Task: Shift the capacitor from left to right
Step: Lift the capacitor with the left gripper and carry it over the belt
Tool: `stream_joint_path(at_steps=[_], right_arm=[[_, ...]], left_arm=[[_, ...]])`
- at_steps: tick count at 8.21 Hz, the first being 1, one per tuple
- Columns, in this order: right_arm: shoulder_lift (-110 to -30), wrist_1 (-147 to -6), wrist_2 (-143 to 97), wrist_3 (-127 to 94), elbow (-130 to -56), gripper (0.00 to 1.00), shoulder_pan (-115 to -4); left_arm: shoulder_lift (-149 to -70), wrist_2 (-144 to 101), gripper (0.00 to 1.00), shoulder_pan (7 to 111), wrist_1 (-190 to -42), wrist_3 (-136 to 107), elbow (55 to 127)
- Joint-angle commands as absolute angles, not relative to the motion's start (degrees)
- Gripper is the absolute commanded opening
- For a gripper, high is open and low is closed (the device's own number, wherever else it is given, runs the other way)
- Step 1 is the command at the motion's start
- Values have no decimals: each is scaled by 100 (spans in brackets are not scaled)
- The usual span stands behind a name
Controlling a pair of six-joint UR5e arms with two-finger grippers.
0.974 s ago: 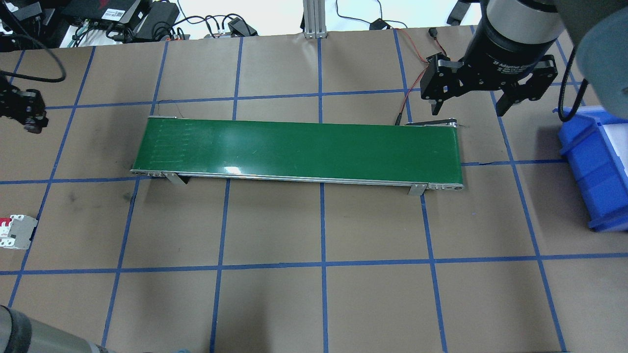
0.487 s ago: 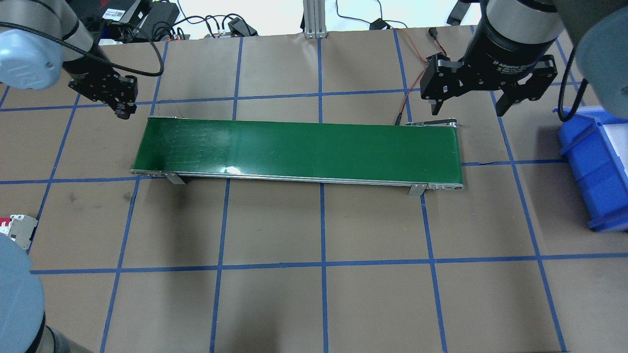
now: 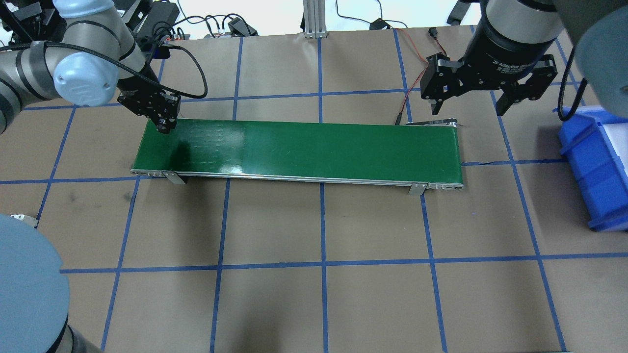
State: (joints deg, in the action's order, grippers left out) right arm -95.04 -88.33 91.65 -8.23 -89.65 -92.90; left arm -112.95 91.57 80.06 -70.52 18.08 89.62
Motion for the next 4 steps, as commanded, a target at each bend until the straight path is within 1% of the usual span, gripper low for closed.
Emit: stream_joint_path(at_steps=[1, 4], right_arm=[[-9510, -8833, 9158, -826, -8965, 100, -9290], [-9501, -8833, 9176, -817, -8965, 100, -9290]], left_arm=[[-11320, 9158, 0, 8051, -6776, 1845, 9308], [-11540, 9062, 0, 8051, -6487, 1872, 9316]])
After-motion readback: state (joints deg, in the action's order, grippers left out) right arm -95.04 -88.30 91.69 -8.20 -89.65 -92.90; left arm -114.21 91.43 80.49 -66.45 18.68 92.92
